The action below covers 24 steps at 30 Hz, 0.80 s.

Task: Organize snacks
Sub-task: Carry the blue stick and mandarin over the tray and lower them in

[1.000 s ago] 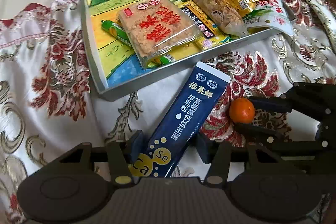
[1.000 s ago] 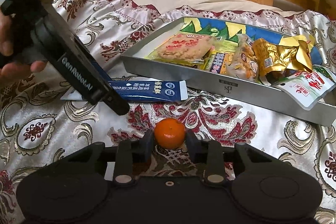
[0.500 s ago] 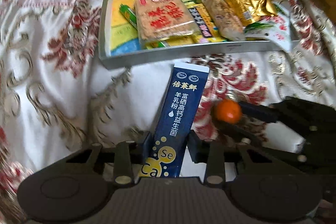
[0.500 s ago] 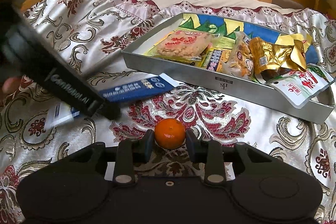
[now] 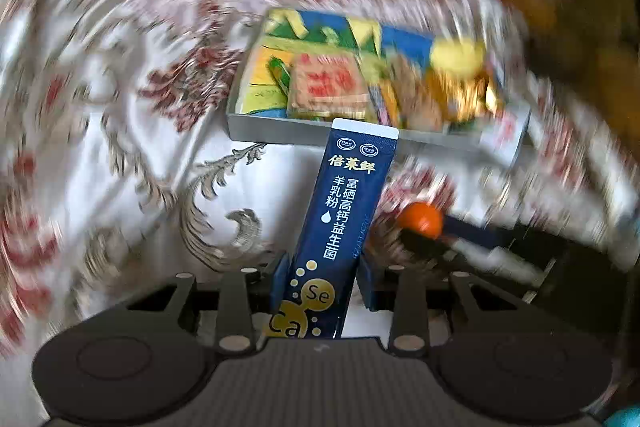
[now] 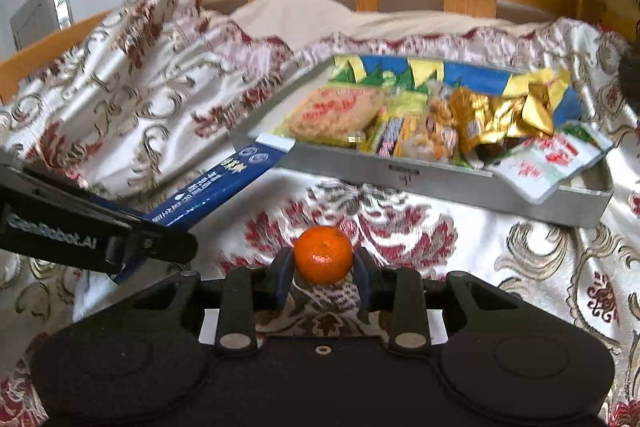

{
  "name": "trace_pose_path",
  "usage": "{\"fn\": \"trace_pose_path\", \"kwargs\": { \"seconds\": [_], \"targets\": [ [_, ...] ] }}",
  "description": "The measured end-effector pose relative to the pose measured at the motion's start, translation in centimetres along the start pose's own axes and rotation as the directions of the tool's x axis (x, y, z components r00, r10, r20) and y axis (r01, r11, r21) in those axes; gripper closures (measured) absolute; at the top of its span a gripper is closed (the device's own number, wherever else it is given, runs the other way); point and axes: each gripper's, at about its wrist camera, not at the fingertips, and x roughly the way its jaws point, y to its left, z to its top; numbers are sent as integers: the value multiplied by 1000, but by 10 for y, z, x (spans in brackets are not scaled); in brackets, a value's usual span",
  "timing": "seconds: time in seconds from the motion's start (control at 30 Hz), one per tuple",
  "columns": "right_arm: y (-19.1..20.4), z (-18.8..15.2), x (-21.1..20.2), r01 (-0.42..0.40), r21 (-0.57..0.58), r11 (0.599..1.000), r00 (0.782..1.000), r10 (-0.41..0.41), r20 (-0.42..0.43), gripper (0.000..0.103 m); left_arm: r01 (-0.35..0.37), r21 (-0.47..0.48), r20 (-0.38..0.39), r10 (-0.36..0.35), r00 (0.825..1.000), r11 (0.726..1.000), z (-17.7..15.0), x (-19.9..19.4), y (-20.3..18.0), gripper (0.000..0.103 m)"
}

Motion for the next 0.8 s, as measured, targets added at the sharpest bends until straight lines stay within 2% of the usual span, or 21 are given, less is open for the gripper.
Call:
{"fn": "trace_pose_path", "kwargs": {
  "seconds": [0.03,0.13,0.23,0.4,0.7,0.8],
  "targets": [
    [2,1,-4,-1,-3,1000,1000,1,14,68,16,-50,14,-15,1000,999,-2,-2,3,64],
    [5,2,-16,-2,-19,1000,998,4,64,68,16,-110,58,-9,998,994,-1,-7,5,64],
    [7,3,-24,2,-34,999,994,2,110,68,-29,-97,110,39,993,995,2,-13,2,64],
    [7,8,-29,4,-19,1000,984,-1,180,68,-103,-48,195,110,975,994,8,-20,-4,64],
    [3,13,-27,73,8,997,959,-72,274,68,-99,-53,274,110,955,994,27,-14,-1,64],
    [2,13,-19,110,4,994,956,-106,275,68,-68,-91,274,91,957,993,38,-7,3,64]
  ]
}}
